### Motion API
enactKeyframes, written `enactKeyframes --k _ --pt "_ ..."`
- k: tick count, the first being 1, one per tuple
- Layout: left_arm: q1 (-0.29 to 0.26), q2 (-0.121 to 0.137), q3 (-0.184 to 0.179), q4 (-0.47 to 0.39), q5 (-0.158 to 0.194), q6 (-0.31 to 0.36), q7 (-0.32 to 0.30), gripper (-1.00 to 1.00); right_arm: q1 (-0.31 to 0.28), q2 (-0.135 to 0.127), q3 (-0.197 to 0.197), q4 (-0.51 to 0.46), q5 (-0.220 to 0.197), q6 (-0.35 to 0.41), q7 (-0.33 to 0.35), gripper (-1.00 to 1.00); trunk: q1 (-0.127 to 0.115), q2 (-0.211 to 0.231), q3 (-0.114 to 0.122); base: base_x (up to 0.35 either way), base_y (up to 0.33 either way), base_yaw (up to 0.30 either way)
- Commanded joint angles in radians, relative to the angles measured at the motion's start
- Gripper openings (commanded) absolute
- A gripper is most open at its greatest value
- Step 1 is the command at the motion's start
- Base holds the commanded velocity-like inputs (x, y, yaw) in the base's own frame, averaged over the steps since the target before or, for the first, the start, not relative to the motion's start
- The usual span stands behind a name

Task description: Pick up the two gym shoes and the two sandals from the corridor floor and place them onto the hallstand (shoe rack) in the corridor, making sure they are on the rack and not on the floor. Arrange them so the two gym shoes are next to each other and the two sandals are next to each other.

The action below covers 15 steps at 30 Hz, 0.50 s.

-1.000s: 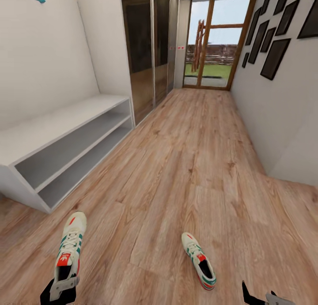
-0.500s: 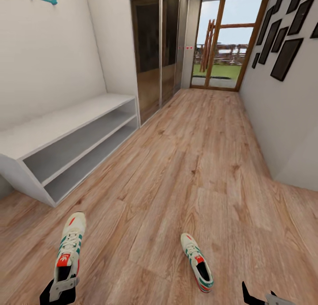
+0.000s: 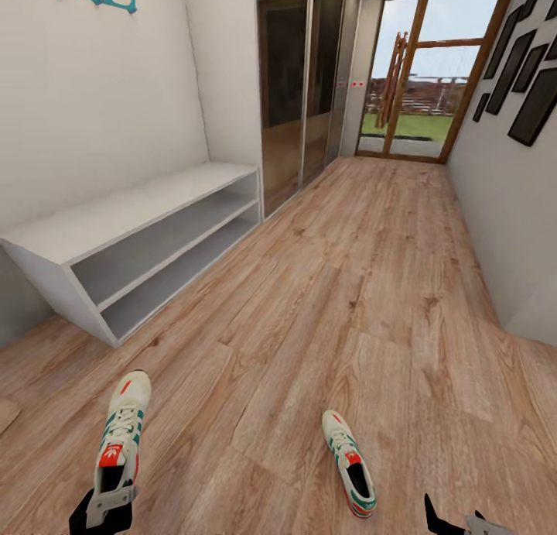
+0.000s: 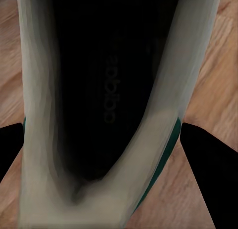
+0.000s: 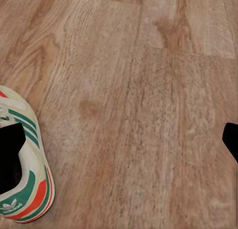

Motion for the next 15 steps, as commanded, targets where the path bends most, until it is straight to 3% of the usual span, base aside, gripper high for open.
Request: enactKeyframes --k 1,6,15 --pt "0.001 -0.001 0.006 0.0 -0.01 -0.004 0.0 -1.0 -0.001 0.001 -0.009 0.0 0.009 -0.003 0.007 1.0 0.0 0.0 -0.001 -0.144 -0.022 0.011" --pt "0.003 -0.001 0.006 -0.001 -0.01 -0.003 0.0 -1.0 -0.001 0.001 -0.009 0.0 0.009 -0.003 0.007 1.0 0.0 0.0 -0.001 -0.183 -0.007 0.004" --pt "0.003 0.0 0.005 -0.005 -0.011 -0.003 -0.002 -1.0 -0.001 -0.001 -0.008 0.001 0.011 -0.003 0.008 1.0 0.0 0.0 -0.001 -0.03 -0.001 0.0"
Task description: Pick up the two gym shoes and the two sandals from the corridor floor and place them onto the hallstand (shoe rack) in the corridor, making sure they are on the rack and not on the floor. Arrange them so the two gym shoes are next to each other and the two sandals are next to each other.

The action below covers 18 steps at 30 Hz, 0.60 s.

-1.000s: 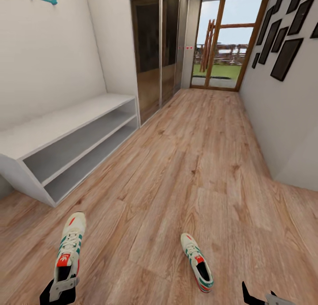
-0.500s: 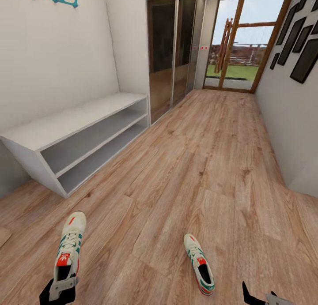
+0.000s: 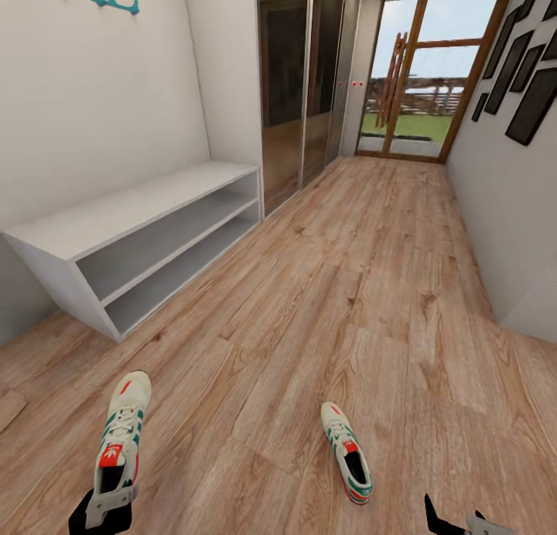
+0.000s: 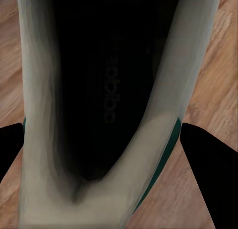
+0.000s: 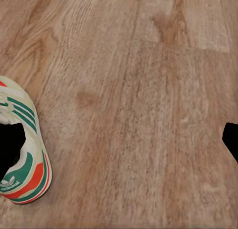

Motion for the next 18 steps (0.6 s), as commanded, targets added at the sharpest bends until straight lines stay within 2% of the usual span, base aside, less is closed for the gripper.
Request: enactKeyframes --k 1,4,7,8,10,11,12,13,14,15,16,18 --pt "-0.002 -0.001 0.006 -0.003 -0.01 -0.002 -0.001 -1.0 -0.001 -0.001 -0.008 -0.001 0.01 -0.003 0.007 1.0 0.0 0.0 -0.001 -0.003 0.0 0.0" --pt "-0.009 -0.001 0.003 -0.009 -0.01 0.006 -0.005 -1.0 -0.001 -0.005 -0.004 -0.009 0.011 -0.001 0.008 1.0 0.0 0.0 -0.001 -0.002 0.0 0.0" --pt "-0.063 -0.007 -0.002 -0.053 -0.013 0.033 -0.009 -1.0 -0.045 -0.01 0.075 -0.066 0.044 0.066 0.005 1.0 0.0 0.0 -0.001 0.0 0.0 0.0" --pt "-0.079 -0.009 -0.003 -0.06 -0.014 0.046 -0.01 -1.0 -0.061 -0.01 0.09 -0.077 0.051 0.091 0.005 1.0 0.0 0.0 -0.001 0.0 0.0 0.0" --pt "-0.156 -0.021 -0.014 -0.076 -0.017 0.149 -0.012 -1.0 -0.153 -0.011 0.15 -0.109 0.078 0.242 0.003 1.0 0.0 0.0 -0.001 0.0 0.0 0.0" --pt "-0.219 -0.027 -0.032 -0.082 -0.018 0.241 -0.014 -1.0 -0.232 -0.012 0.185 -0.12 0.09 0.372 0.002 1.0 0.0 0.0 -0.001 0.0 0.0 0.0" --pt "-0.263 -0.029 -0.049 -0.084 -0.018 0.302 -0.015 -1.0 -0.286 -0.012 0.202 -0.122 0.095 0.456 0.001 1.0 0.0 0.0 -0.001 0.0 0.0 0.0" --pt "-0.288 -0.03 -0.061 -0.085 -0.019 0.334 -0.015 -1.0 -0.316 -0.011 0.209 -0.124 0.096 0.5 0.001 1.0 0.0 0.0 -0.001 0.0 0.0 0.0" --pt "-0.355 -0.032 -0.093 -0.086 -0.018 0.411 -0.016 -1.0 -0.392 -0.01 0.224 -0.126 0.1 0.601 0.0 1.0 0.0 0.0 -0.001 0.0 0.0 0.0" --pt "-0.416 -0.033 -0.118 -0.086 -0.016 0.472 -0.015 -1.0 -0.458 -0.009 0.231 -0.128 0.102 0.664 0.0 1.0 0.0 0.0 -0.001 0.0 0.0 0.0" --pt "-0.489 -0.038 -0.137 -0.086 -0.015 0.548 -0.016 -1.0 -0.538 -0.009 0.236 -0.129 0.103 0.706 0.001 1.0 0.0 0.0 -0.001 0.0 0.0 0.0" --pt "-0.544 -0.051 -0.146 -0.085 -0.016 0.618 -0.017 -1.0 -0.594 -0.008 0.237 -0.13 0.103 0.723 0.002 1.0 0.0 0.0 -0.001 0.0 0.0 0.0"
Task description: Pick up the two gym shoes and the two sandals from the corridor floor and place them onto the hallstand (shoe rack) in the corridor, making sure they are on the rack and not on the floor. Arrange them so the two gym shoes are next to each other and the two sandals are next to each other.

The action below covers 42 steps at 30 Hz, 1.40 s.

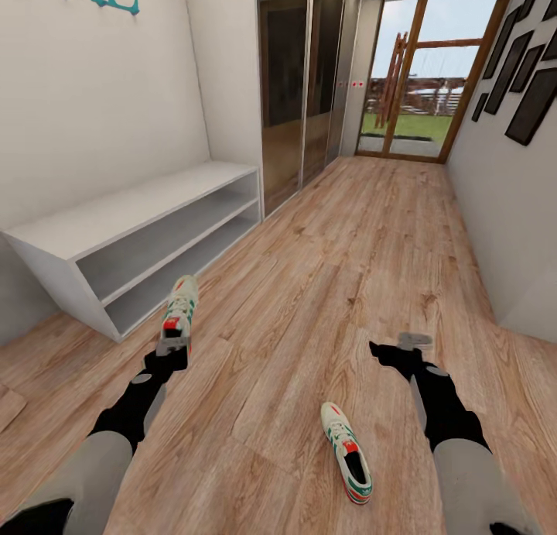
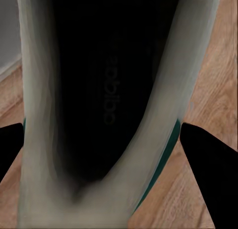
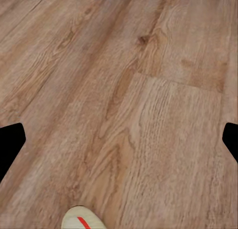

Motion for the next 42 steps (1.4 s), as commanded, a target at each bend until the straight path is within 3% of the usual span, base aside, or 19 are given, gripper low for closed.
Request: enactKeyframes --k 1,5,11,12,16,17,20,21,31,34,38,42 --pt "-0.021 -0.008 0.002 -0.002 -0.013 0.029 -0.002 -1.0 -0.017 0.001 -0.005 -0.002 0.01 0.008 0.01 1.0 0.0 0.0 -0.001 0.0 0.0 0.0" --pt "-0.05 -0.018 -0.027 -0.002 -0.014 0.072 -0.002 -1.0 -0.039 0.001 -0.003 0.001 0.011 0.014 0.012 1.0 0.0 0.0 -0.001 0.0 0.0 0.0" --pt "-0.043 -0.02 -0.065 -0.002 -0.016 0.067 -0.001 -1.0 -0.041 0.002 -0.002 0.051 0.012 0.014 0.015 1.0 0.0 0.0 -0.001 0.0 0.0 0.0" --pt "-0.041 -0.021 -0.084 -0.003 -0.016 0.065 0.0 -1.0 -0.041 0.002 -0.002 0.076 0.013 0.013 0.015 1.0 0.0 0.0 -0.001 0.0 0.0 0.0" --pt "-0.041 -0.02 -0.093 -0.003 -0.016 0.065 -0.001 -1.0 -0.041 0.005 0.0 0.096 0.013 0.012 0.016 1.0 0.0 0.0 -0.001 0.0 0.0 0.0" --pt "-0.042 -0.021 -0.099 -0.004 -0.015 0.066 -0.001 -1.0 -0.041 0.012 0.0 0.165 0.011 0.008 0.018 1.0 0.0 0.0 -0.001 0.0 0.0 0.0" --pt "-0.042 -0.021 -0.099 -0.004 -0.014 0.066 -0.001 -1.0 -0.041 0.011 -0.001 0.219 0.012 -0.001 0.015 1.0 0.011 -0.021 -0.01 0.0 0.0 0.0" --pt "-0.044 -0.026 -0.099 -0.008 -0.013 0.068 -0.016 -1.0 -0.041 0.007 -0.002 0.279 0.014 -0.034 0.014 1.0 0.015 -0.028 -0.014 0.0 0.0 0.0" --pt "-0.049 -0.042 -0.099 -0.008 -0.014 0.069 -0.037 -1.0 -0.037 0.004 -0.001 0.331 0.018 -0.043 0.015 1.0 0.054 -0.098 -0.057 0.0 0.0 0.015" --pt "-0.049 -0.042 -0.099 -0.008 -0.014 0.069 -0.038 -1.0 -0.037 -0.002 -0.001 0.342 0.039 -0.062 0.017 1.0 0.065 -0.119 -0.071 0.0 0.0 0.063" --pt "-0.048 -0.041 -0.1 -0.008 -0.015 0.07 -0.039 -1.0 -0.037 -0.037 -0.001 0.383 0.15 -0.177 0.022 1.0 0.08 -0.147 -0.09 0.0 0.0 0.071" --pt "-0.046 -0.041 -0.101 -0.007 -0.015 0.07 -0.039 -1.0 -0.037 -0.062 -0.002 0.421 0.174 -0.246 0.036 1.0 0.092 -0.169 -0.11 0.0 0.0 0.073"
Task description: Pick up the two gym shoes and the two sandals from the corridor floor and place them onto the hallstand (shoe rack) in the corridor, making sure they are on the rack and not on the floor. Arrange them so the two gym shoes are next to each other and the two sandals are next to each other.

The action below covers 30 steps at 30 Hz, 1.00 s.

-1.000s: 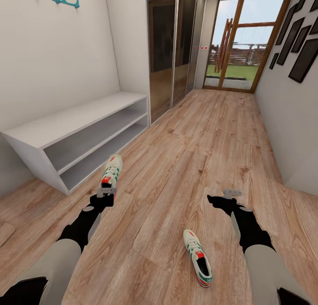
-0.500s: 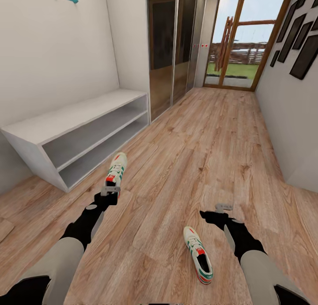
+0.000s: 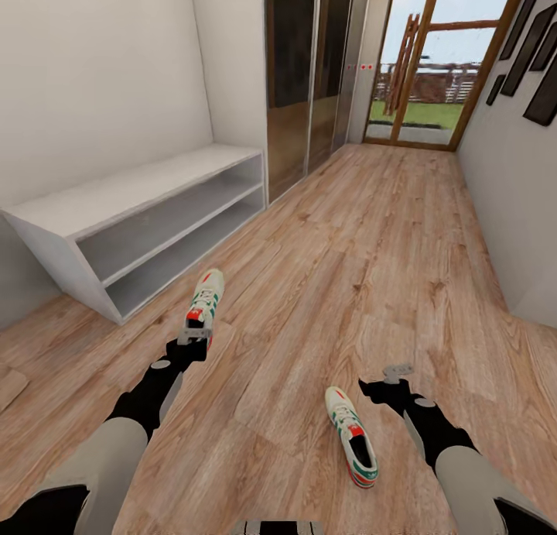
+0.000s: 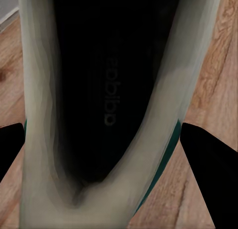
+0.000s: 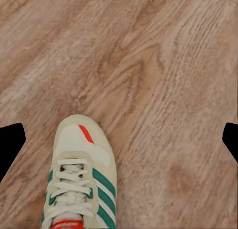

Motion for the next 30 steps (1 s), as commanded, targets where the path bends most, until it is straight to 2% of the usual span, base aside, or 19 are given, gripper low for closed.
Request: enactKeyframes --k 1,5,30 --pt "0.001 -0.001 0.008 -0.002 -0.01 0.004 -0.006 -1.0 -0.001 -0.008 -0.009 0.007 0.013 -0.017 0.042 1.0 0.0 -0.001 -0.006 0.0 0.0 0.068" --pt "0.002 -0.001 0.008 -0.002 -0.01 0.004 -0.005 -1.0 -0.001 -0.013 -0.009 0.011 0.015 -0.027 0.095 1.0 0.002 -0.002 -0.028 0.0 0.0 0.067" --pt "0.0 -0.002 0.009 -0.004 -0.009 0.005 -0.004 -1.0 -0.001 -0.015 -0.012 0.005 0.01 -0.026 0.1 1.0 0.013 -0.007 -0.164 0.0 0.0 0.023"
